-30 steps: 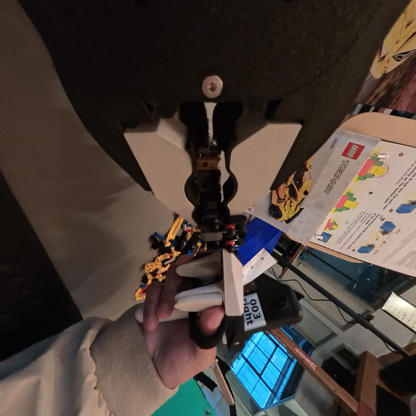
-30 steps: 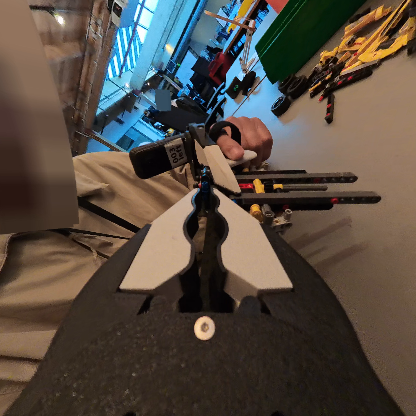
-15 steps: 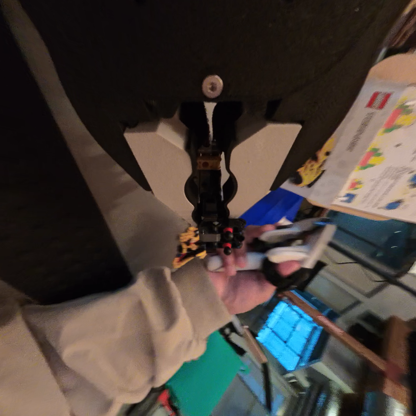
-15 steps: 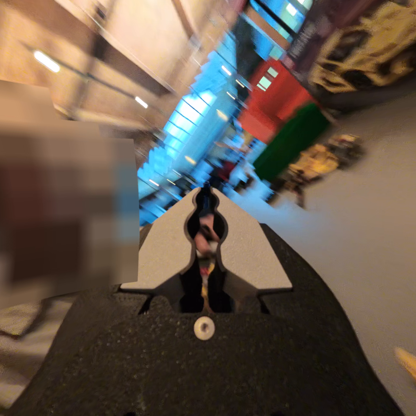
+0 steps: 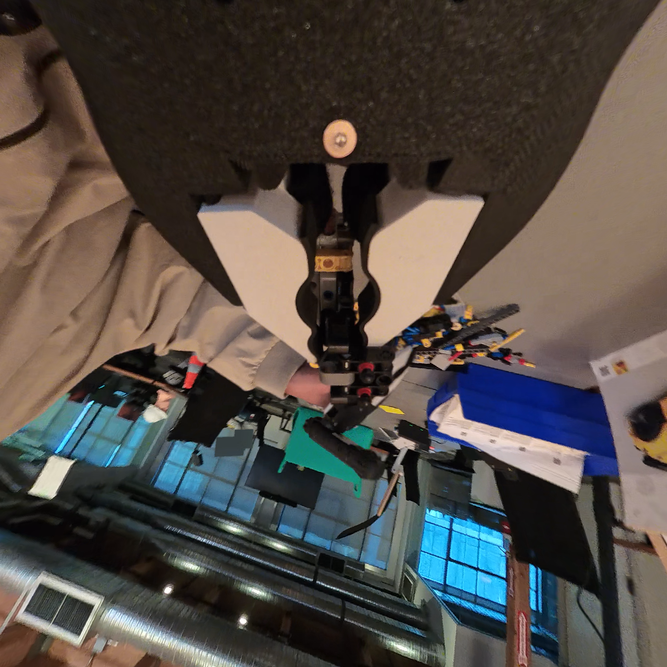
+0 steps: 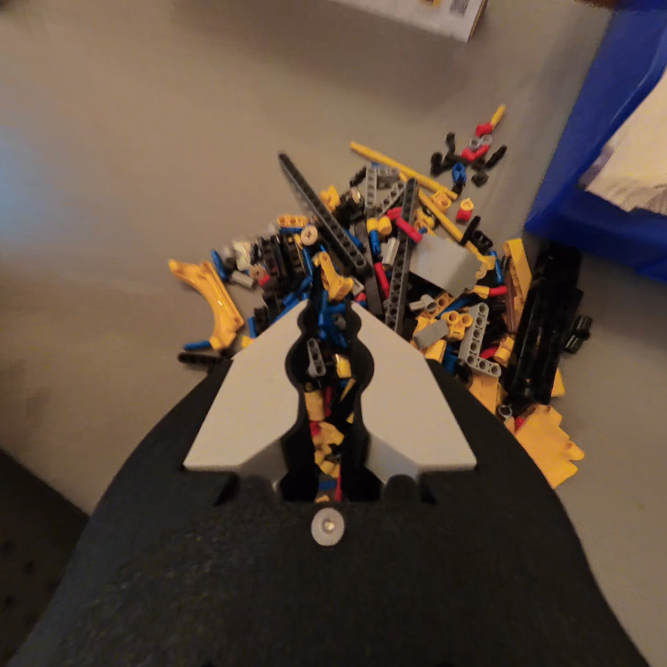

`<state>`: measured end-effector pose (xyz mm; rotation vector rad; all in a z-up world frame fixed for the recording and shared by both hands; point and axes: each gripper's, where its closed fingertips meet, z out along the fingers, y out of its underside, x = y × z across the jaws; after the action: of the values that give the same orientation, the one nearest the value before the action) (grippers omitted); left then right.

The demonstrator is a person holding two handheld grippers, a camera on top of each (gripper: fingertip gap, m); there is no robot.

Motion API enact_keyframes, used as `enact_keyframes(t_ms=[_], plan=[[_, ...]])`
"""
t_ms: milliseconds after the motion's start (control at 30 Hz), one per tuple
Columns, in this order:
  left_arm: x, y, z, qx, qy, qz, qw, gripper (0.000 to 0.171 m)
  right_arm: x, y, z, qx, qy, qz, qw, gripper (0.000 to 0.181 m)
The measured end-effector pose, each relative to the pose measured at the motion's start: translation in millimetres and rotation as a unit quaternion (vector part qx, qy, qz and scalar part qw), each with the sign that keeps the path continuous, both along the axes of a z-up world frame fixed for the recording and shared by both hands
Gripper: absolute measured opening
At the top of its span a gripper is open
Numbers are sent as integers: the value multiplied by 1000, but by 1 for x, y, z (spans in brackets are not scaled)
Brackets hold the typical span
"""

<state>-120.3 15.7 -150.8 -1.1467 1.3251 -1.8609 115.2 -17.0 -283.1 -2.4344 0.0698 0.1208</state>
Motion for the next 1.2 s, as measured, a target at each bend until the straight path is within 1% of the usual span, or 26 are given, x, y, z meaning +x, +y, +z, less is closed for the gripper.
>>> enact_keyframes(t_ms=[67, 100, 133, 167, 200, 233, 267, 300, 367, 400, 467, 567, 667, 700, 767, 833, 967, 1033, 1133, 1200], plan=[[0, 3, -1, -46, 10, -20, 999, 15, -15, 14, 25, 57, 8, 12, 998, 15], [0, 3, 0, -67, 11, -33, 997, 15, -30, 24, 40, 95, 6, 35, 995, 18], [-1, 4, -1, -85, 14, -44, 995, 15, -51, 33, 57, 133, 10, 64, 989, 23], [0, 6, -2, -98, 20, -48, 994, 15, -81, 42, 74, 173, 37, 107, 978, 26], [1, 7, -5, -106, 28, -53, 993, 15, -119, 48, 92, 214, 91, 160, 959, 28], [1, 7, -9, -109, 38, -58, 992, 15, -157, 50, 109, 245, 159, 212, 933, 31], [2, 7, -13, -108, 49, -63, 991, 15, -187, 51, 121, 261, 216, 252, 907, 31], [3, 6, -18, -101, 61, -65, 991, 15, -206, 54, 125, 261, 254, 272, 891, 31], [5, 5, -26, -78, 79, -61, 992, 15, -229, 60, 115, 228, 283, 305, 880, 30], [6, 5, -30, -67, 87, -57, 992, 15, -235, 62, 109, 212, 293, 317, 877, 24], [7, 5, -36, -53, 104, -50, 992, 15, -244, 60, 105, 196, 319, 345, 861, 7], [7, 7, -38, -58, 115, -56, 990, 16, -243, 60, 103, 211, 330, 361, 846, 6], [5, 23, -33, -80, 102, -44, 991, 25, -229, 67, 103, 248, 352, 331, 839, 6], [4, 27, -31, -90, 95, -43, 990, 24, -226, 67, 102, 251, 370, 324, 834, 6], [2, 32, -30, -103, 88, -45, 990, 15, -224, 66, 97, 246, 381, 317, 833, 6], [4, 32, -35, -90, 97, -42, 990, 8, -222, 66, 95, 247, 378, 317, 834, 6], [4, 33, -42, -52, 107, -34, 992, 7, -221, 67, 90, 234, 398, 306, 833, 6], [2, 33, -44, -44, 109, -43, 992, 7, -222, 66, 89, 229, 408, 309, 828, 6], [0, 33, -48, -57, 122, -60, 989, 7, -223, 64, 84, 210, 411, 314, 829, 6], [1, 35, -50, -83, 130, -67, 986, 7, -222, 64, 81, 205, 412, 310, 832, 6]])
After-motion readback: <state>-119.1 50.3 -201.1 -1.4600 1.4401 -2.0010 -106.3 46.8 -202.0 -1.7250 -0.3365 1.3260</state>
